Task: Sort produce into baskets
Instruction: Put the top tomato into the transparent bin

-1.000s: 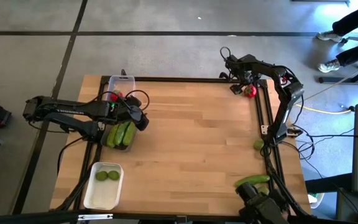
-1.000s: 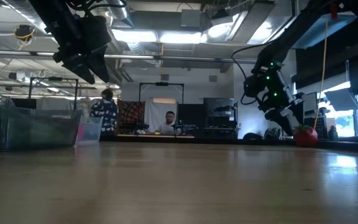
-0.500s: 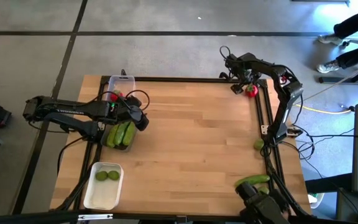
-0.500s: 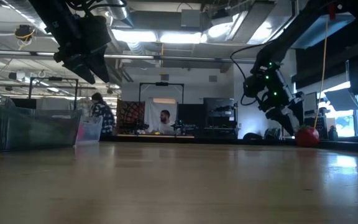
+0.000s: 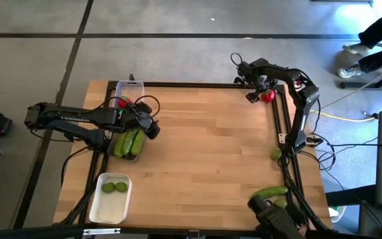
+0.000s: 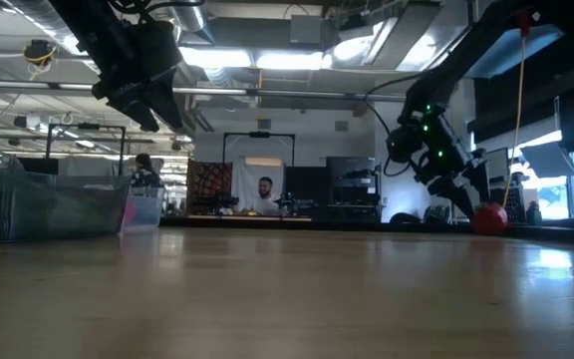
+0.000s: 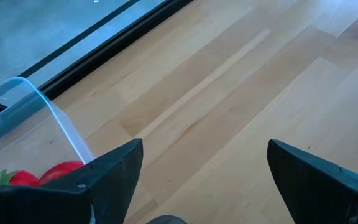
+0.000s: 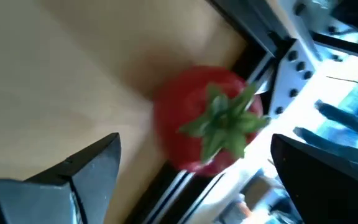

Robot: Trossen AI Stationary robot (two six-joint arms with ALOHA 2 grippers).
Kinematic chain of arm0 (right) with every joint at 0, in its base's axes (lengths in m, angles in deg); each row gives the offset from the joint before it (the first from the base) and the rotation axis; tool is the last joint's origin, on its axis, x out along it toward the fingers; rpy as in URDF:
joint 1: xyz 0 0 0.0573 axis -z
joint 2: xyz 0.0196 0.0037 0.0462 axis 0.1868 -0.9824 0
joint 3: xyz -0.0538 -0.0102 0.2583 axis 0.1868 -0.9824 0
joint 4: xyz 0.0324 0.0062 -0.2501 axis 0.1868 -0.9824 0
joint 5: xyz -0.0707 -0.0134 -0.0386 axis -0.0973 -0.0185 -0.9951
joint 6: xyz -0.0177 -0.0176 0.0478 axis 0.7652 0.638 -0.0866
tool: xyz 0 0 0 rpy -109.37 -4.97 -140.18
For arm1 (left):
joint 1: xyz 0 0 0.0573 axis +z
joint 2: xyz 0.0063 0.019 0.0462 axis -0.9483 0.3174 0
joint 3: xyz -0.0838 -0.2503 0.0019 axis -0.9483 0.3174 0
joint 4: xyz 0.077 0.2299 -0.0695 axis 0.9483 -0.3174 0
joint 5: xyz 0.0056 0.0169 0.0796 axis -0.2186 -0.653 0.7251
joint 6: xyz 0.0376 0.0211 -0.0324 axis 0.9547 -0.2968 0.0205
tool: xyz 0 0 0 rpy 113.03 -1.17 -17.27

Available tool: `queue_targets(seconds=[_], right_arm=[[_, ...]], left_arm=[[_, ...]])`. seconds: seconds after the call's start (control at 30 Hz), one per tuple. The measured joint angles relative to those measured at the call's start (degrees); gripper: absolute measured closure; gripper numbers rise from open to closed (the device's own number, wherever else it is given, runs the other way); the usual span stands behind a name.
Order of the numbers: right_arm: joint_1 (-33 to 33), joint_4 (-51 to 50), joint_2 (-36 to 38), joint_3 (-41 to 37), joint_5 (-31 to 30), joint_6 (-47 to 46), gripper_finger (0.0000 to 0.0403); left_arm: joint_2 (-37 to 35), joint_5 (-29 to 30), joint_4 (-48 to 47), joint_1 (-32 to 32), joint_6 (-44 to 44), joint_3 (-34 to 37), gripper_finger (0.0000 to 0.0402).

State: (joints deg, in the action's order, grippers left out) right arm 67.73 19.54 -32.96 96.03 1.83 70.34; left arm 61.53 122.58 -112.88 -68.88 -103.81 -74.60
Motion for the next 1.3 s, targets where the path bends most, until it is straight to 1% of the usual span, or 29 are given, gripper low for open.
queue_targets(seconds=[0.07, 0.13, 0.4, 0.47, 0.53, 0.73, 0.8, 0.87, 0.97, 1.07, 1.13, 1.3], right_arm=[[0.02, -0.07, -1.17, 0.0, -2.62, -0.9, 0.0022], [0.36, -0.33, -2.01, 0.0, -4.0, -1.43, 0.0022], [0.82, -0.24, -5.38, -0.02, -3.69, -1.96, 0.0023], [0.76, 0.02, -5.82, -0.02, -3.48, -1.88, 0.0031], [0.77, 0.59, -5.97, -0.02, -3.37, -1.88, 0.0054], [0.81, 0.15, -5.96, 0.0, -4.38, -1.33, 0.0159], [0.77, 0.06, -5.95, 0.0, -4.4, -0.67, 0.0187], [0.74, -0.01, -5.64, 0.07, -4.13, 0.83, 0.0201], [0.74, 0.33, -4.18, 0.07, -3.25, 1.96, 0.0202], [0.74, 0.45, -1.45, 0.09, -1.24, 2.05, 0.0194], [0.74, 0.97, 0.65, 0.09, 1.76, 2.26, 0.0192], [0.74, 2.65, 5.94, 0.09, 14.66, 3.67, 0.0194]], left_arm=[[0.0, 0.0, 0.0, 0.0, -0.02, 0.0, 0.0064], [0.0, 0.0, 0.0, 0.0, -0.02, 0.0, 0.0064], [0.0, 0.0, 0.02, 0.0, -0.09, 0.0, 0.0064], [0.0, 0.0, 0.02, 0.0, -0.11, 0.0, 0.0064], [0.0, -0.01, 0.02, 0.0, -0.11, 0.0, 0.0064], [0.0, 0.0, 0.04, -0.01, -0.11, 0.0, 0.0064], [0.0, 0.0, 0.19, 0.0, 0.02, 0.0, 0.0064], [0.0, 0.0, 1.12, 0.0, 1.08, 0.0, 0.0064], [0.0, 0.02, 3.67, -0.3, 3.29, 0.0, 0.0064], [0.0, 0.02, 6.57, -0.8, 6.46, 0.0, 0.0064], [0.0, 0.02, 8.27, -1.35, 8.25, 0.0, 0.0064], [0.0, 0.0, 11.44, -3.37, 11.84, 0.0, 0.0064]])
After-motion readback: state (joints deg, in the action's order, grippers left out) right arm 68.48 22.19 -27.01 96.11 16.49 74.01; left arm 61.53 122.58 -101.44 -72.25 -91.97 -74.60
